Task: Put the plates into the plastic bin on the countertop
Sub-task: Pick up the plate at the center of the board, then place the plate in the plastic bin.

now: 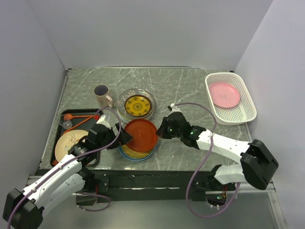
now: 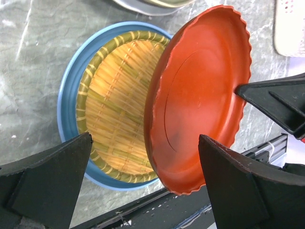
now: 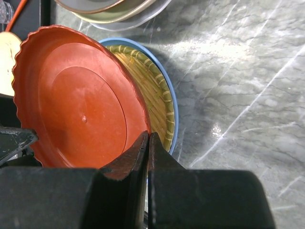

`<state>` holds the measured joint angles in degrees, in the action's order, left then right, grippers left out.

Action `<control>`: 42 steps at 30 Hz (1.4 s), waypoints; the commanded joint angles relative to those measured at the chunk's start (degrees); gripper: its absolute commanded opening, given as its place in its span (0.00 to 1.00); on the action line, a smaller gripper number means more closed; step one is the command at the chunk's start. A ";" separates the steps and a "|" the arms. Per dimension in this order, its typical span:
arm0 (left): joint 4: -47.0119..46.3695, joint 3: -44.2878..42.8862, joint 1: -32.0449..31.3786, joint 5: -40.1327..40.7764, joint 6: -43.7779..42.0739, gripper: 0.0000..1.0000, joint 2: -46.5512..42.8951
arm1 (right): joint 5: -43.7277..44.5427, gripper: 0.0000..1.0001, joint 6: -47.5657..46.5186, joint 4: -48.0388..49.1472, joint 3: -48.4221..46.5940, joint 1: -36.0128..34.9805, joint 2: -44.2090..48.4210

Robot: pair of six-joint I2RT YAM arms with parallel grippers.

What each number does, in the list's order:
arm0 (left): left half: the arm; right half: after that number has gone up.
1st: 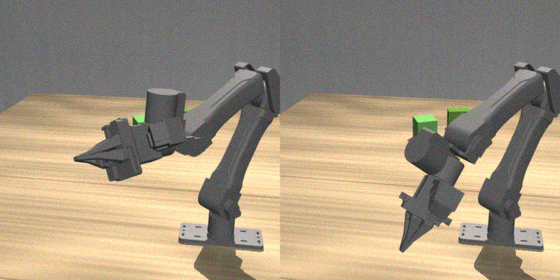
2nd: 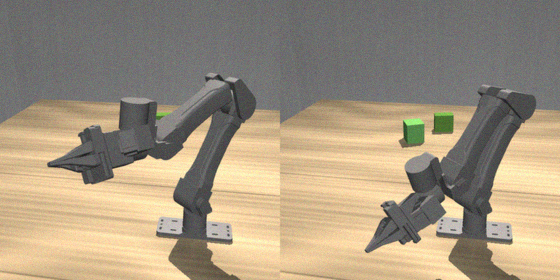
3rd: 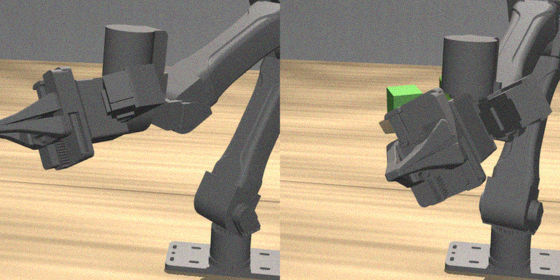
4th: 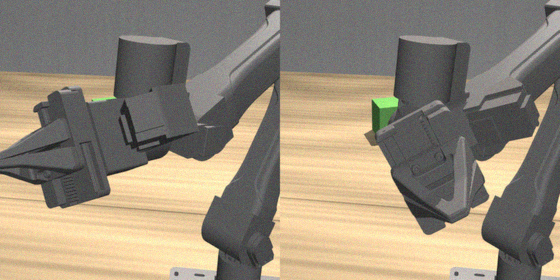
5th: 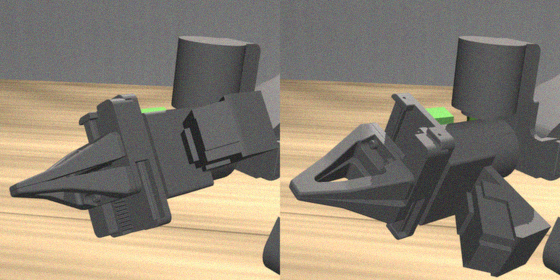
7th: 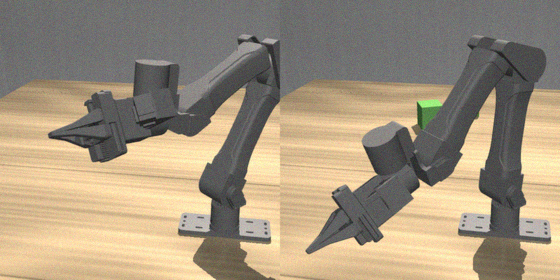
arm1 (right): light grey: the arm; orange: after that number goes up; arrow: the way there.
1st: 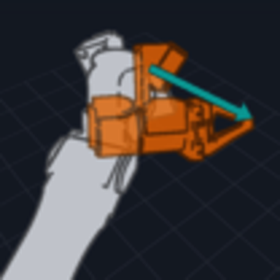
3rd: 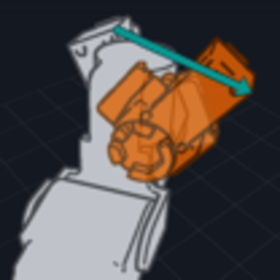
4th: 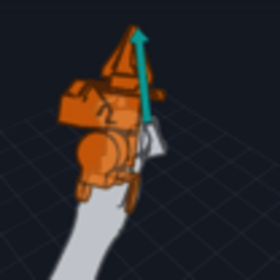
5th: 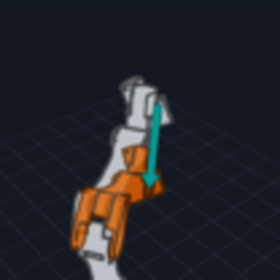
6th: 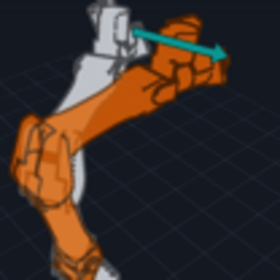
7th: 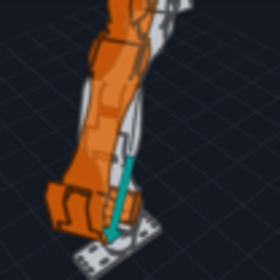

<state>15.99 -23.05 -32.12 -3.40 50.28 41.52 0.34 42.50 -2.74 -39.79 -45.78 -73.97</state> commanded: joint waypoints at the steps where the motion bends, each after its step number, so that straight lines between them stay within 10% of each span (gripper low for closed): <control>1: -3.77 -0.51 0.04 -1.61 -0.27 0.99 0.06 | 2.82 0.03 -0.22 -1.30 0.24 -0.10 2.70; 20: -3.33 -2.26 0.13 -3.81 -1.33 0.99 -4.25 | 0.80 0.02 -0.93 -0.07 -0.90 2.97 -0.82; 42: -12.65 -3.32 0.04 -9.26 -3.00 0.99 5.77 | -6.40 0.00 -5.85 -3.84 3.40 24.32 10.60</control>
<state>8.43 -24.51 -32.12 -10.33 48.69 46.37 -4.67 38.92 -5.43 -36.93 -24.56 -66.74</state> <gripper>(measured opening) 0.994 0.051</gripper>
